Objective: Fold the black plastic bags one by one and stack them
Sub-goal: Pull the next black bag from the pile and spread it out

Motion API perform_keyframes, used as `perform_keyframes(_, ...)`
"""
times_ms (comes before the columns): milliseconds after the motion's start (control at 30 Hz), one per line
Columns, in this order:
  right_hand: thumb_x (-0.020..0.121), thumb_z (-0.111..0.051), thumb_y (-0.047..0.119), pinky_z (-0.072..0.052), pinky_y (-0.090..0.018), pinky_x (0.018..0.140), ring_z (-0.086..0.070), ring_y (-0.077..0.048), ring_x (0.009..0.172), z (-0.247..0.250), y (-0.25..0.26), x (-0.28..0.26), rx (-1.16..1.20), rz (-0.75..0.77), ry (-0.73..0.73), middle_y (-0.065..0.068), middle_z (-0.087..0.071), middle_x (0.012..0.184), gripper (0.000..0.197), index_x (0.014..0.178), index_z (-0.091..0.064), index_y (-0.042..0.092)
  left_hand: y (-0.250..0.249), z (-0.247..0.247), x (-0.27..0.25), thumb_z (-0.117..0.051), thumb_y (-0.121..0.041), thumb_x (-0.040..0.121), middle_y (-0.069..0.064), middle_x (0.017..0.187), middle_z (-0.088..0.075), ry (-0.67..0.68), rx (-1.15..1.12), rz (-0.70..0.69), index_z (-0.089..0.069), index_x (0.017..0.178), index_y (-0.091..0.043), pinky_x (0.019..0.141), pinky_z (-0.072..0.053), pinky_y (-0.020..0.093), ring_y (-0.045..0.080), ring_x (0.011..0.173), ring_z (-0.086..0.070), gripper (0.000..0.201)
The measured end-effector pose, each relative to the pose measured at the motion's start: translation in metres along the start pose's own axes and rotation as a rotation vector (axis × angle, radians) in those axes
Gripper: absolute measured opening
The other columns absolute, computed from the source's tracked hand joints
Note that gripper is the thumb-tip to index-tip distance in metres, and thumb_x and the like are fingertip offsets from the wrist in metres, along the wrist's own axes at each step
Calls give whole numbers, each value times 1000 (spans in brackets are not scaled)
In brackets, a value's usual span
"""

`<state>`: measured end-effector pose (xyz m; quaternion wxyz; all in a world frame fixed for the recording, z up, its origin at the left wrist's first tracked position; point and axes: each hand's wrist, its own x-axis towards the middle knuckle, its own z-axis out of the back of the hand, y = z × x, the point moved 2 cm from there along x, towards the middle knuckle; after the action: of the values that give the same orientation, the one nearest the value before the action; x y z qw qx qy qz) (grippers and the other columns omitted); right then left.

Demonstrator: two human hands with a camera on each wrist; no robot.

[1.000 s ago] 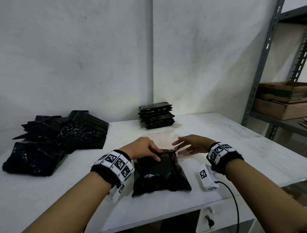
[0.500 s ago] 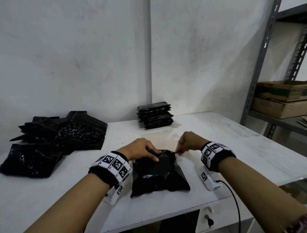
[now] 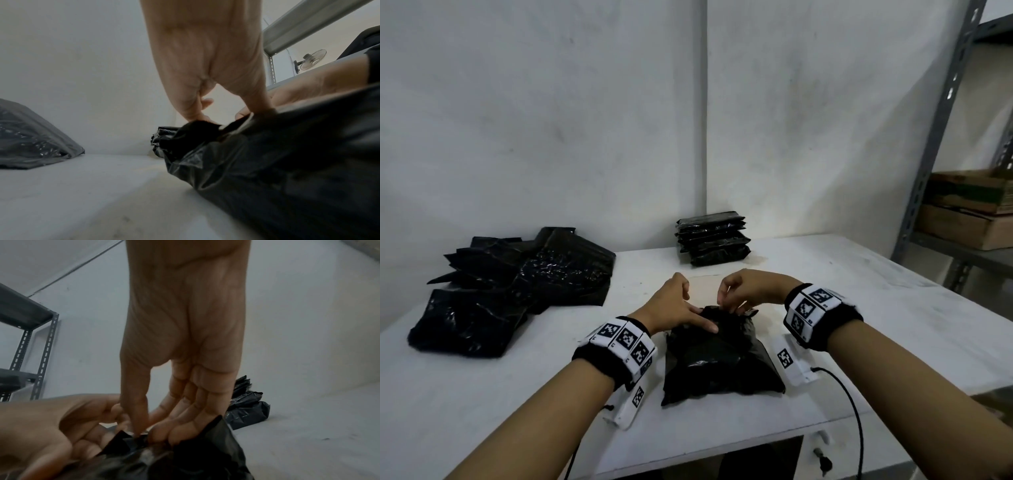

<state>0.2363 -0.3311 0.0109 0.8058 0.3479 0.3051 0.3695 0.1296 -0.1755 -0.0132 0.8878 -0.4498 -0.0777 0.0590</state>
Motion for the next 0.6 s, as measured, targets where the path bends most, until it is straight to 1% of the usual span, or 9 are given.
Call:
perform_keyframes(100,81,-76,13,-49,-17,67,-59,-3,70,-4,0,2,-69,-8,9,4,-67,78,9,86,-69,16,2,12,0,-90,-15,60,6,102,-57,34,-59,-11,-46,103,-14,69,-50,18,11,87,-67,62)
perform_keyframes(167,79,-79,14,-46,-14,61,-57,-1,63,-4,-1,3,-78,-22,1,7,-67,72,13,87,-69,18,10,30,4,-81,-21,74,7,93,-60,-142,-95,-1,-55,97,-10,75,-51,25,17,82,-62,37)
perform_keyframes(200,78,-79,13,-46,-14,59,-57,-2,61,-4,0,4,-79,-29,5,6,-67,73,18,90,-67,19,17,40,6,-74,-25,82,7,87,-57,-263,-126,48,-54,90,-9,73,-52,28,19,77,-59,27)
perform_keyframes(267,77,-81,11,-47,-17,57,-57,-6,60,-4,0,8,-57,-27,16,0,-69,79,29,97,-63,20,34,56,8,-59,-36,93,11,83,-52,-366,-201,263,-52,83,-4,63,-51,30,24,69,-53,34)
perform_keyframes(333,78,-79,9,-46,-18,56,-58,-4,59,-4,1,9,-62,-13,36,-2,-71,83,28,98,-64,20,42,55,2,-52,-45,94,13,85,-51,-215,-343,514,-50,95,-2,57,-51,30,22,67,-52,43)
perform_keyframes(400,80,-76,9,-44,-16,54,-55,0,56,-4,2,8,-101,2,64,5,-71,78,17,93,-71,19,48,48,-1,-52,-49,93,12,88,-52,-62,-482,631,-45,106,-2,48,-54,26,21,70,-55,49)
perform_keyframes(433,81,-76,9,-43,-14,54,-53,1,55,-5,3,7,-111,7,73,8,-70,75,14,91,-72,18,53,45,-1,-55,-48,92,13,88,-53,-40,-539,648,-46,104,0,45,-54,23,21,70,-56,50)
perform_keyframes(500,82,-75,9,-43,-13,54,-53,-1,57,-5,2,6,-117,3,80,10,-68,72,12,90,-72,18,60,42,3,-60,-35,92,12,82,-59,-44,-640,636,-49,92,1,46,-54,21,20,69,-60,38)
perform_keyframes(600,82,-74,6,-46,-18,58,-57,-13,72,-6,-1,9,-74,-11,59,4,-68,77,23,95,-61,19,74,40,9,-60,-6,92,5,61,-67,-39,-649,666,-59,79,0,58,-53,16,10,51,-64,14)
